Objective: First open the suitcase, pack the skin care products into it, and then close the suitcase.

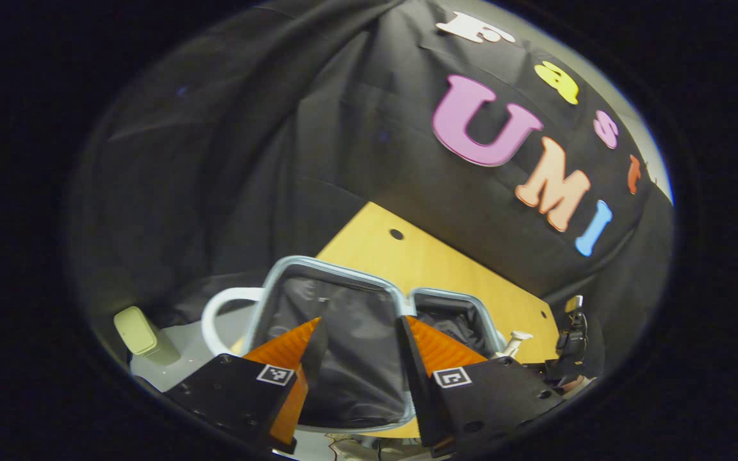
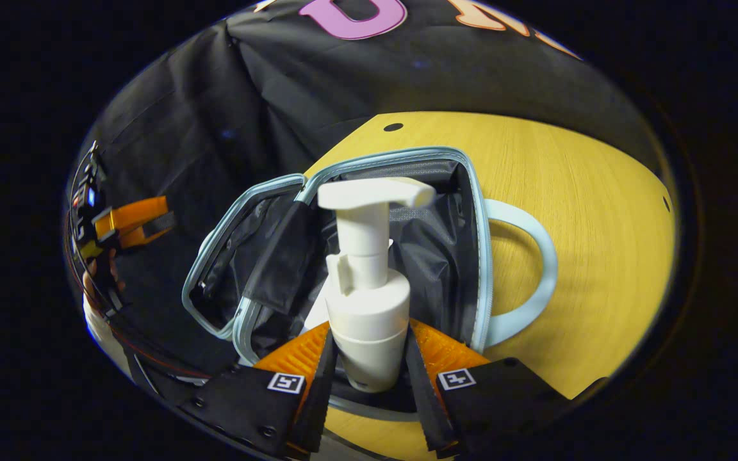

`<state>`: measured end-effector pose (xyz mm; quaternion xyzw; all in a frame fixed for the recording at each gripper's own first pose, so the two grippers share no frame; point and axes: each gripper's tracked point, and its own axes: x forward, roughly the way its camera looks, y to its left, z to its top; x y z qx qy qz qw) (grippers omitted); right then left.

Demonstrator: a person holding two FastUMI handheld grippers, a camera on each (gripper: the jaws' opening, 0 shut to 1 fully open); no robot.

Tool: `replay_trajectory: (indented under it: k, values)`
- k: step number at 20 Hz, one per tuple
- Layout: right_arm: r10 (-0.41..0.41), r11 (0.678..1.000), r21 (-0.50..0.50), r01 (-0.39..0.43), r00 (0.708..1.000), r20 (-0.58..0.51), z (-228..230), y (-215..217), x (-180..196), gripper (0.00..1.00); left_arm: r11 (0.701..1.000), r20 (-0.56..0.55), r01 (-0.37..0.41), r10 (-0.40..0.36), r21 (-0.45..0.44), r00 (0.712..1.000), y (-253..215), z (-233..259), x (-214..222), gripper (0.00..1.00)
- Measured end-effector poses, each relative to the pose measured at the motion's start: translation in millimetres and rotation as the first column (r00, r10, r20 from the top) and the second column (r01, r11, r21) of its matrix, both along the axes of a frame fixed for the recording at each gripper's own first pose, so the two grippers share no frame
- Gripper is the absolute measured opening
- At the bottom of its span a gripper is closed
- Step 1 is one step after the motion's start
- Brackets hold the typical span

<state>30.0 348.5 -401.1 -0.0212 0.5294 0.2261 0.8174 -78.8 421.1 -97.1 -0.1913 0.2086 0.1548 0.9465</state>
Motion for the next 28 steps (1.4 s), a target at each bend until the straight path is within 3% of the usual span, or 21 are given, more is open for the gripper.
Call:
replay_trajectory:
  k: [2, 3, 4, 5, 6, 7, 8, 9, 11, 18, 21, 23, 24, 25, 26, 28]
  values:
    - [-0.009, 1.000, -0.008, 0.009, 1.000, 0.012, -4, 1, 3, 0.58, 0.996, 0.017, -0.091, 0.091, 0.000, 0.996, 34, 10, -27, 0.74]
    - [-0.015, 1.000, -0.014, 0.015, 1.000, 0.026, -3, 0, 4, 0.64, 0.991, 0.022, -0.137, 0.137, 0.005, 0.990, 51, 8, -37, 0.78]
    - [-0.020, 1.000, -0.005, 0.020, 0.999, 0.026, -1, 1, 4, 0.55, 0.983, 0.023, -0.183, 0.182, 0.009, 0.983, 69, 4, -45, 0.84]
    - [-0.028, 1.000, 0.011, 0.028, 0.999, 0.030, 2, 3, 4, 0.65, 0.976, 0.020, -0.217, 0.217, 0.007, 0.976, 84, -6, -48, 0.85]
    - [-0.037, 0.999, 0.025, 0.036, 0.998, 0.042, 7, 4, 6, 0.65, 0.969, 0.015, -0.247, 0.247, 0.000, 0.969, 97, -19, -49, 0.87]
    - [-0.042, 0.998, 0.041, 0.040, 0.997, 0.060, 13, 4, 8, 0.76, 0.963, 0.006, -0.269, 0.269, -0.015, 0.963, 109, -31, -52, 0.87]
    - [-0.050, 0.998, 0.054, 0.045, 0.995, 0.086, 21, 3, 10, 0.88, 0.958, -0.011, -0.283, 0.283, -0.035, 0.959, 117, -42, -54, 0.87]
    - [-0.058, 0.997, 0.059, 0.051, 0.992, 0.115, 29, 0, 13, 0.85, 0.955, -0.029, -0.291, 0.290, -0.057, 0.957, 124, -53, -54, 0.87]
    - [-0.077, 0.995, 0.081, 0.063, 0.981, 0.178, 50, -8, 18, 0.98, 0.951, -0.050, -0.295, 0.291, -0.091, 0.955, 132, -78, -47, 0.87]
    - [-0.193, 0.980, 0.107, 0.165, 0.911, 0.365, 129, -69, 22, 0.98, 0.919, -0.113, -0.312, 0.293, -0.240, 0.949, 151, -128, -42, 0.86]
    - [-0.221, 0.975, 0.083, 0.206, 0.884, 0.411, 150, -98, 20, 0.94, 0.904, -0.113, -0.301, 0.279, -0.305, 0.954, 146, -140, -31, 0.72]
    - [-0.240, 0.970, 0.069, 0.233, 0.874, 0.424, 156, -113, 17, 0.98, 0.897, -0.100, -0.272, 0.253, -0.348, 0.962, 140, -141, -22, 0.47]
    - [-0.247, 0.968, 0.064, 0.244, 0.870, 0.426, 158, -120, 16, 0.98, 0.898, -0.097, -0.266, 0.247, -0.351, 0.964, 140, -141, -19, 0.24]
    - [-0.256, 0.965, 0.062, 0.254, 0.867, 0.427, 159, -126, 13, 0.98, 0.903, -0.105, -0.266, 0.245, -0.338, 0.964, 140, -141, -19, 0.14]
    - [-0.264, 0.963, 0.062, 0.263, 0.865, 0.427, 159, -129, 11, 0.94, 0.910, -0.110, -0.258, 0.235, -0.324, 0.966, 141, -139, -18, 0.09]
    - [-0.274, 0.960, 0.065, 0.273, 0.861, 0.429, 159, -135, 8, 0.98, 0.920, -0.116, -0.248, 0.222, -0.302, 0.968, 136, -129, -16, 0.04]
